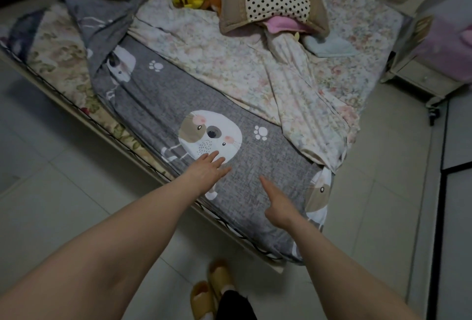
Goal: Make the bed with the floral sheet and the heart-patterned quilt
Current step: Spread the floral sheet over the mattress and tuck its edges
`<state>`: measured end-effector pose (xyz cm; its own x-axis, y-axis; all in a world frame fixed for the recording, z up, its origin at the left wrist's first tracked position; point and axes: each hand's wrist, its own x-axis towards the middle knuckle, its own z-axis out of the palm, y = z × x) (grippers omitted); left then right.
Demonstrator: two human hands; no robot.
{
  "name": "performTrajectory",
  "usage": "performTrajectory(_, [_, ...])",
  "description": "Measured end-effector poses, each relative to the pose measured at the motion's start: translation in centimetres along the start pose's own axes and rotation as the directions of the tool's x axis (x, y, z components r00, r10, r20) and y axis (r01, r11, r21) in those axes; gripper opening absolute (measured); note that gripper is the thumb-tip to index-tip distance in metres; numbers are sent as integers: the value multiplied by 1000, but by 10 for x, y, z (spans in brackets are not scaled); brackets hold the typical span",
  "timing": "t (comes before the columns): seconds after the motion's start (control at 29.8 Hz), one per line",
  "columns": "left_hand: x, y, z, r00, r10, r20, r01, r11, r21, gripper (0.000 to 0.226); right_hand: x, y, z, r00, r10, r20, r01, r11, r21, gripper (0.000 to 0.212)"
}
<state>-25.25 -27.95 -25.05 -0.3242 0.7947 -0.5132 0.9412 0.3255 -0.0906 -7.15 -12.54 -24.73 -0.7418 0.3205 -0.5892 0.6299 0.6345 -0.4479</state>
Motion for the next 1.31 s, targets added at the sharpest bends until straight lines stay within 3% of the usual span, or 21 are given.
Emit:
performTrajectory(0.54, [88, -118, 11, 982, 120, 148, -140, 981, 134, 83, 140, -28, 6, 999, 25, 41, -24, 999, -27, 82])
performTrajectory(0.7, [117, -165, 54, 955, 200, 221, -228, 968, 109, 62, 172, -53, 46, 997, 59, 40, -59, 998, -8, 65])
performTrajectory(0.87, [136, -210, 99, 903, 282, 323, -323, 943, 81, 62, 203, -78, 115, 991, 130, 32, -128, 989, -72, 38])
performTrajectory(1.14, [163, -233, 164, 861, 301, 409, -374, 921, 110, 65, 261, -100, 171, 971, 222, 91, -190, 943, -272, 70])
performTrajectory(1.31, [191, -227, 192, 884, 366, 291, -396, 917, 50, 38, 293, -88, 184, 966, 223, 134, -194, 960, -201, 64])
